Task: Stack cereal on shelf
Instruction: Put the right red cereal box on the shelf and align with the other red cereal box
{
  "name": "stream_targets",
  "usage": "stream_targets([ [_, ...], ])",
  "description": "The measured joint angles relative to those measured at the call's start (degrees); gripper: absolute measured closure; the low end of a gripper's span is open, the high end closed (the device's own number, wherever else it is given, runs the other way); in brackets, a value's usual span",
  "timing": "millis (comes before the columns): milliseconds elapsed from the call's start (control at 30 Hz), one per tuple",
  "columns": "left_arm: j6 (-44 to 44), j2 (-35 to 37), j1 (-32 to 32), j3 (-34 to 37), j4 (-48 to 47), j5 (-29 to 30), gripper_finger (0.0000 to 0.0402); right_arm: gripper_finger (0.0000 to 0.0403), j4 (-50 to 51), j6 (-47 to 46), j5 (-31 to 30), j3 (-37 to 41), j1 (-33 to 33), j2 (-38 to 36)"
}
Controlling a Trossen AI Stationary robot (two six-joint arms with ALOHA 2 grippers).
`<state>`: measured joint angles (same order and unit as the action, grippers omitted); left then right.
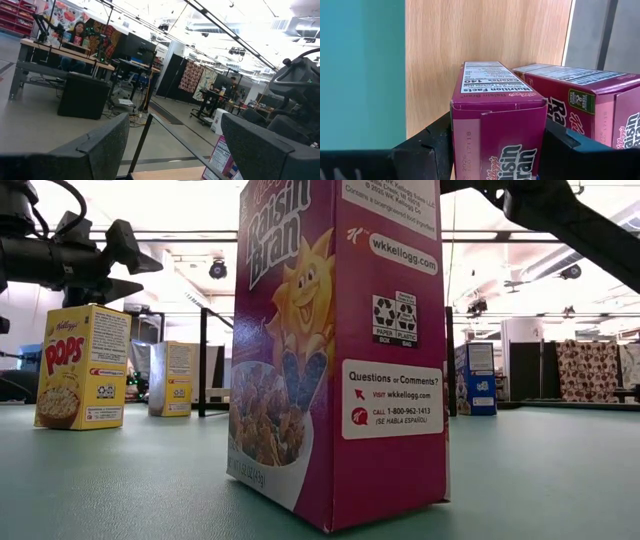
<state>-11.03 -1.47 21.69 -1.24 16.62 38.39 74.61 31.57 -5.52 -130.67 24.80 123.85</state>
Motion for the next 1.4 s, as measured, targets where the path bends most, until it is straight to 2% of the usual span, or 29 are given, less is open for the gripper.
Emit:
stream_targets([
  [533, 0.0, 0.02, 0.0, -0.01, 0.0, 0.01, 0.0102, 0.0205, 0.08, -1.96, 0.6, 0.06, 0.41, 0.0],
  [967, 0.0, 0.02, 0.02, 0.0, -0.02, 0.0, 0.0102, 0.0132, -2.13, -0.78, -0.49, 0.07, 0.48, 0.0],
  [1400, 0.0, 0.02, 0.01, 0.0, -0.01, 0.01, 0.0102, 0.0131, -0.97, -1.99, -2.17, -1.53, 0.39, -0.11],
])
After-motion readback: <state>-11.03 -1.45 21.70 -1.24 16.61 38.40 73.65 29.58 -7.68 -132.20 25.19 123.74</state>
